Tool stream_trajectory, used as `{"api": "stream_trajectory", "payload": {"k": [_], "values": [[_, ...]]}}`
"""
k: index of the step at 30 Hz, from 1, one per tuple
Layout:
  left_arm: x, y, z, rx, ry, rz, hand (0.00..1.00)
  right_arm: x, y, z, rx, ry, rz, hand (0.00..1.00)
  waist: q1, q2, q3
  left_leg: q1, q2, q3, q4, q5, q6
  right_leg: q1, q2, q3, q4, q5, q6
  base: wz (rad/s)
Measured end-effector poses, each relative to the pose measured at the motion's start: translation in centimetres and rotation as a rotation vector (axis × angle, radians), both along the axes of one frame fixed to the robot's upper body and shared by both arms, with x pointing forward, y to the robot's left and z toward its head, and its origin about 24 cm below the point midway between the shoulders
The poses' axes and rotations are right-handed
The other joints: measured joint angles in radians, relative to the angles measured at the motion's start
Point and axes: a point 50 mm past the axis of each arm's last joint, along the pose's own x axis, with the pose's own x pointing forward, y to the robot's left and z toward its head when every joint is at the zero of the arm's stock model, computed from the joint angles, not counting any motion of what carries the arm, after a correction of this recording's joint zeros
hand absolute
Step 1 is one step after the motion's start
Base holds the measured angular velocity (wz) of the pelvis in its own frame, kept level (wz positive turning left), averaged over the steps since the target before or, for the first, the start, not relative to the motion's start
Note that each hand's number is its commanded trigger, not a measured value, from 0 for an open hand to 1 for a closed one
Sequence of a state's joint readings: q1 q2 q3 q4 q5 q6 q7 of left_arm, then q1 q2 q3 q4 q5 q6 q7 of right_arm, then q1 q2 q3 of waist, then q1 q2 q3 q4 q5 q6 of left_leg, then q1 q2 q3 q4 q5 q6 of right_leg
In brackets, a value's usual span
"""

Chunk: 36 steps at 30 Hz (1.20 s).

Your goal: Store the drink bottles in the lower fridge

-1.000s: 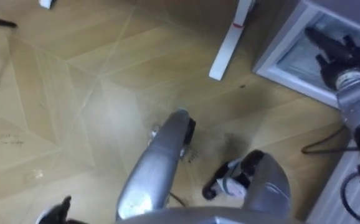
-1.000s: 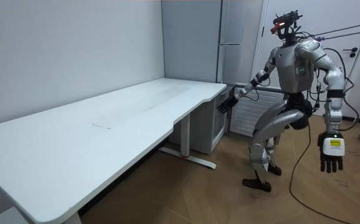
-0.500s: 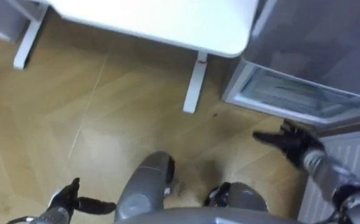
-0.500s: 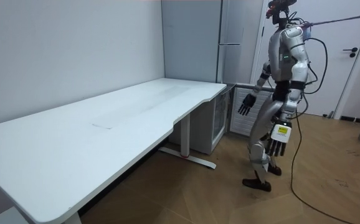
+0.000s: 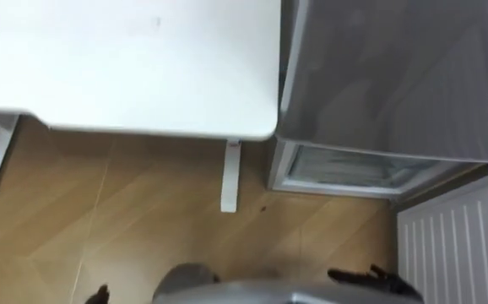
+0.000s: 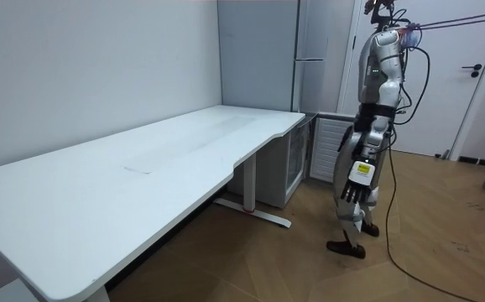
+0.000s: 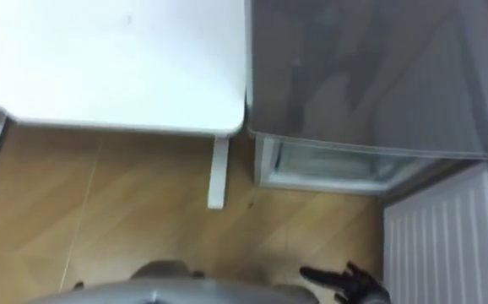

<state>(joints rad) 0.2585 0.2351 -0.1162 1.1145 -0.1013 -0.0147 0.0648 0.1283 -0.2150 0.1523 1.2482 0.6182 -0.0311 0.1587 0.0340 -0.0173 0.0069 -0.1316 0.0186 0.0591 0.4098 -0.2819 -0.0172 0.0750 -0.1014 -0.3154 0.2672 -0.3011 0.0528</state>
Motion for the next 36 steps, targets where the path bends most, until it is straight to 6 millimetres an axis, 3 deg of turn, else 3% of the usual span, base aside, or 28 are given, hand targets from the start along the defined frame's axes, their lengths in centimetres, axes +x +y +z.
{"api": "stream_trajectory", "payload": {"k": [9,15,20,22,25,29,31,36], "values": [[0.1,-0.3,-0.2,0.006,0.029,-0.004,0.0,-0.2,-0.2,0.0,-0.122,0.062,0.083,0.0,-0.016,0.003,0.003,0.051,0.007,0.036,-0.018,0.002,0.003,0.038,0.006,0.041,-0.03,0.019,0.001,-0.13],[0.6,0.0,0.0,0.015,0.015,0.027,0.0,0.0,-1.1,0.2,-0.236,0.091,0.13,0.0,-0.037,0.008,-0.0001,0.077,0.014,0.049,-0.033,0.003,0.005,0.051,0.012,0.063,-0.031,0.029,-0.001,-0.1],[1.4,0.3,0.1,0.016,-0.02,0.038,0.0,2.4,-2.2,1.2,-0.358,0.015,0.144,0.0,-0.06,0.0,-0.0032,0.095,0.022,0.078,-0.05,0.014,0.003,0.045,0.016,0.094,-0.029,0.034,-0.006,-0.17],[1.4,0.8,0.3,0.033,-0.028,0.052,0.0,3.6,-3.1,2.0,-0.429,-0.034,0.156,0.0,-0.074,-0.007,-0.0037,0.095,0.022,0.079,-0.053,0.016,0.003,0.043,0.016,0.097,-0.036,0.034,-0.006,-0.05],[0.6,1.6,0.5,0.06,-0.029,0.093,0.0,5.7,-5.5,3.8,-0.555,-0.109,0.148,0.0,-0.087,-0.033,-0.0054,0.116,0.02,0.105,-0.083,0.023,0.003,0.041,0.014,0.125,-0.046,0.037,-0.004,-0.22],[-0.5,2.1,0.7,0.071,-0.004,0.093,0.0,6.8,-8.0,5.9,-0.678,-0.171,0.104,0.0,-0.092,-0.056,-0.0067,0.135,0.02,0.124,-0.094,0.024,0.002,0.043,0.014,0.147,-0.046,0.04,-0.004,-0.17],[-0.6,2.3,0.8,0.071,0.003,0.076,0.0,6.9,-8.3,6.4,-0.7,-0.189,0.103,0.0,-0.092,-0.075,-0.0081,0.144,0.02,0.131,-0.106,0.024,0.001,0.043,0.014,0.152,-0.047,0.041,-0.004,-0.12],[-0.4,2.5,0.9,0.07,0.0,0.072,0.0,8.0,-9.3,8.4,-0.79,-0.268,0.119,0.0,-0.113,-0.082,-0.0055,0.145,0.02,0.137,-0.109,0.024,0.001,0.042,0.014,0.155,-0.05,0.049,-0.001,-0.03]]}}
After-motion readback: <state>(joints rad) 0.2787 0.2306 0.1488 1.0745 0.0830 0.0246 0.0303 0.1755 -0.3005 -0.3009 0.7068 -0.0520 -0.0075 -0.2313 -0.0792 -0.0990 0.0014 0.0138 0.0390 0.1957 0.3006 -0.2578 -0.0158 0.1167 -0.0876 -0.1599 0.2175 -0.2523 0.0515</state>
